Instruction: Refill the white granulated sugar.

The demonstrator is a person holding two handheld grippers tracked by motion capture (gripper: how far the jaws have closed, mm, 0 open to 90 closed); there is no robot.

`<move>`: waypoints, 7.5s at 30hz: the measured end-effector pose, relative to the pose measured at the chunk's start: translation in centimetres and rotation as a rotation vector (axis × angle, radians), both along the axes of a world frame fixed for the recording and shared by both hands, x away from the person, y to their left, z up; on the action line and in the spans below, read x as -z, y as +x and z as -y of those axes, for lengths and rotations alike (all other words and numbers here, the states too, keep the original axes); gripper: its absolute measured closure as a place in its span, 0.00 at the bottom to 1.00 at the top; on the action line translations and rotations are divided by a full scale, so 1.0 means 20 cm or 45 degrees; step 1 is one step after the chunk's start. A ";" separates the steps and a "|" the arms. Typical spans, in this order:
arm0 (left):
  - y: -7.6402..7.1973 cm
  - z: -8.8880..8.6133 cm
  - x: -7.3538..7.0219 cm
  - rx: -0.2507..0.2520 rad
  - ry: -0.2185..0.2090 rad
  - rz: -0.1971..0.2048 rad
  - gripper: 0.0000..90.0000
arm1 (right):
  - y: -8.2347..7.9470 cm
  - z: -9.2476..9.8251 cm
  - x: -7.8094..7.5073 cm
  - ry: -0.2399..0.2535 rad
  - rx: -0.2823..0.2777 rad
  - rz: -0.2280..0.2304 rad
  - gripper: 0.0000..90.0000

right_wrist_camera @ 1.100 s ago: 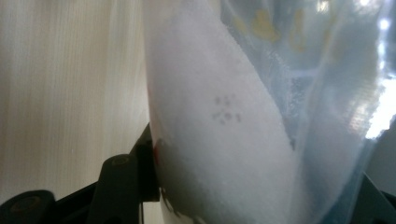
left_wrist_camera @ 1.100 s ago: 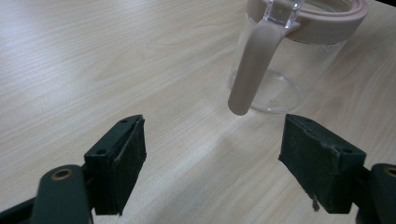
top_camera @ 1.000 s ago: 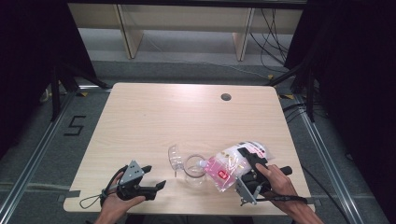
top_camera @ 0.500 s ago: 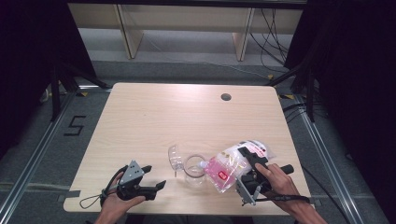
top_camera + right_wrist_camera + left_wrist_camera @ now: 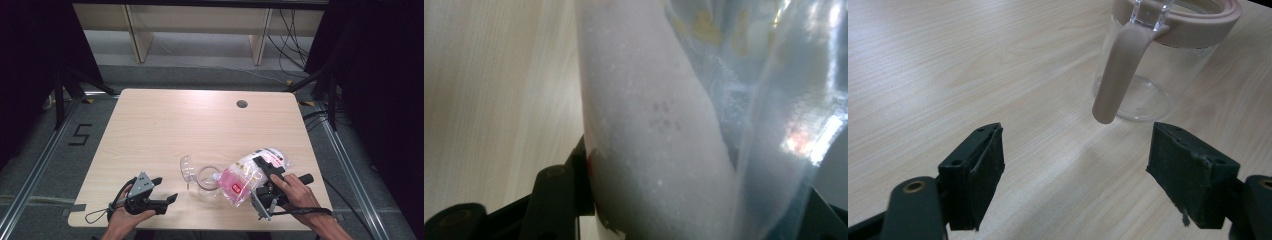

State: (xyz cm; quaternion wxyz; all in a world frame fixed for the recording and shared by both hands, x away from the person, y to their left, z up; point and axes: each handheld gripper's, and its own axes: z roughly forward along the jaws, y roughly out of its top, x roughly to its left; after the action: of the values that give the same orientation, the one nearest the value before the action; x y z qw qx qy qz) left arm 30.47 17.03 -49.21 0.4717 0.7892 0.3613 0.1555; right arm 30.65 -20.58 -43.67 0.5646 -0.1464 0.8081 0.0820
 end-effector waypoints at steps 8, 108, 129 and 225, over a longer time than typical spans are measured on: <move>0.00 0.00 0.00 0.000 0.002 -0.001 0.24 | 0.01 -0.01 -0.01 -0.041 -0.025 0.021 0.55; 0.00 0.00 0.00 -0.002 -0.009 -0.001 0.25 | 0.02 -0.05 -0.08 -0.294 -0.058 0.177 0.62; 0.00 0.00 0.00 -0.015 -0.007 0.000 0.25 | 0.03 -0.06 -0.10 -0.303 -0.070 0.168 0.62; 0.00 0.00 0.00 -0.008 -0.002 0.006 0.25 | -0.02 -0.05 -0.11 -0.301 -0.138 0.255 0.71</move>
State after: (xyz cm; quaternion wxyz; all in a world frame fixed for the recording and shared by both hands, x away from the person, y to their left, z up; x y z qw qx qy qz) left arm 30.46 17.10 -49.12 0.4725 0.7873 0.3629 0.1585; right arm 30.25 -19.54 -41.50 0.6159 -0.2625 0.7428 0.0017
